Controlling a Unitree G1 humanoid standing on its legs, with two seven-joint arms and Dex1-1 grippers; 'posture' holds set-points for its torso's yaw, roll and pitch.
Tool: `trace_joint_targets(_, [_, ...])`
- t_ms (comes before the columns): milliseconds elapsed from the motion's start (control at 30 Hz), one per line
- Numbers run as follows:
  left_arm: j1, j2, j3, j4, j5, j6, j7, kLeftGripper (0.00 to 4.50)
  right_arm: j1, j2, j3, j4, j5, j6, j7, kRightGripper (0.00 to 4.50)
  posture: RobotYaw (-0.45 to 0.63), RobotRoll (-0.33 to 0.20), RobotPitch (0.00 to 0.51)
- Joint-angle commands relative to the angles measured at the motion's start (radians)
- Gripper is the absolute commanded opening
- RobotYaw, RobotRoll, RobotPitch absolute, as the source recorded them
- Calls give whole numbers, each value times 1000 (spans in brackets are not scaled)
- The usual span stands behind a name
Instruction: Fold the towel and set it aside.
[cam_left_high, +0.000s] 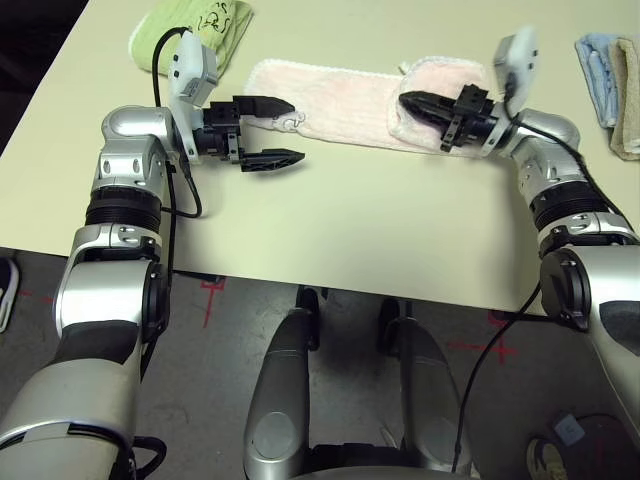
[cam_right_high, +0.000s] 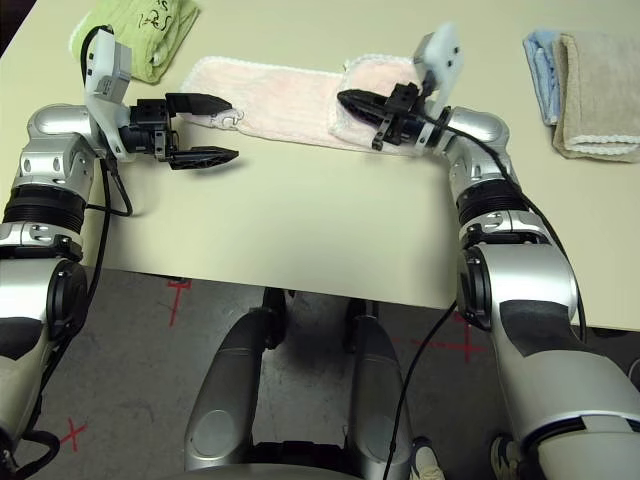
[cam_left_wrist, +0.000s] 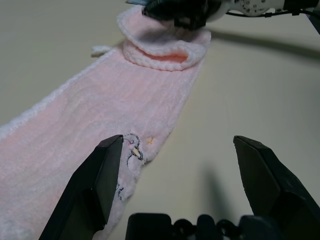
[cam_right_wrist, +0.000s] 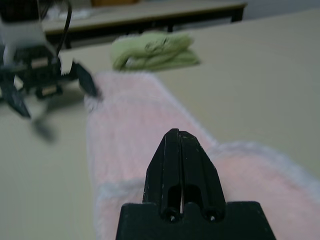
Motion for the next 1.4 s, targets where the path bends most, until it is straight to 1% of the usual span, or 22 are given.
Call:
trace_joint_targets(33, [22, 1, -1, -5, -5, -7, -4, 4500, -9, -20, -13, 1, -12, 19, -94, 42, 55, 0, 436])
trace_joint_targets(100, [26, 0, -4, -4, -1, -13, -3, 4500, -13, -14, 17, 18, -62, 16, -192, 42, 56, 0, 436])
trace_joint_targets(200, [31, 0, -9, -8, 3, -16, -3, 4500, -5, 11, 62, 36, -125, 33, -298, 42, 63, 0, 434])
trace_joint_targets(300, [34, 1, -9, -16, 1, -11, -1, 4500, 17, 36, 96, 50, -169, 40, -351, 42, 63, 0, 434])
trace_joint_targets(367, [38, 2, -9, -25, 0, -5, 1, 4500, 62, 42, 115, 74, -199, 24, -384, 42, 78, 0, 435])
trace_joint_targets(433, [45, 5, -9, -37, -2, 2, 2, 4500, 98, 42, 107, 80, -195, 20, -399, 42, 82, 0, 436])
trace_joint_targets(533, [54, 11, -7, -49, -3, 10, 4, 4500, 107, 36, 71, 66, -155, 22, -385, 42, 79, 0, 435])
trace_joint_targets(667, [52, 13, -1, -47, -5, 12, 15, 4500, 68, 6, -35, -19, 0, 34, -209, 42, 69, 0, 433])
trace_joint_targets(733, [46, 10, 2, -42, -6, 10, 21, 4500, 58, -11, -65, -61, 59, 67, -120, 42, 61, 0, 431])
trace_joint_targets(867, [29, 12, 6, -17, -6, -1, 27, 4500, 94, -103, -35, -170, 96, 111, 123, 42, 46, 0, 429])
trace_joint_targets(967, [25, 17, 3, -5, 0, -12, 25, 4500, 122, -149, -23, -225, 109, 150, 201, 42, 37, 0, 429])
trace_joint_targets(1067, [14, 19, 2, 14, 2, -19, 24, 4500, 207, -231, 15, -286, 83, 116, 334, 42, 26, 0, 430])
trace_joint_targets(1200, [5, 19, -1, 24, 3, -23, 23, 4500, 273, -290, 28, -313, 85, 112, 388, 42, 27, 0, 435])
trace_joint_targets(1400, [5, 28, -1, 26, 2, -21, 16, 4500, 346, -358, 42, -310, 114, 85, 395, 42, 31, 0, 436])
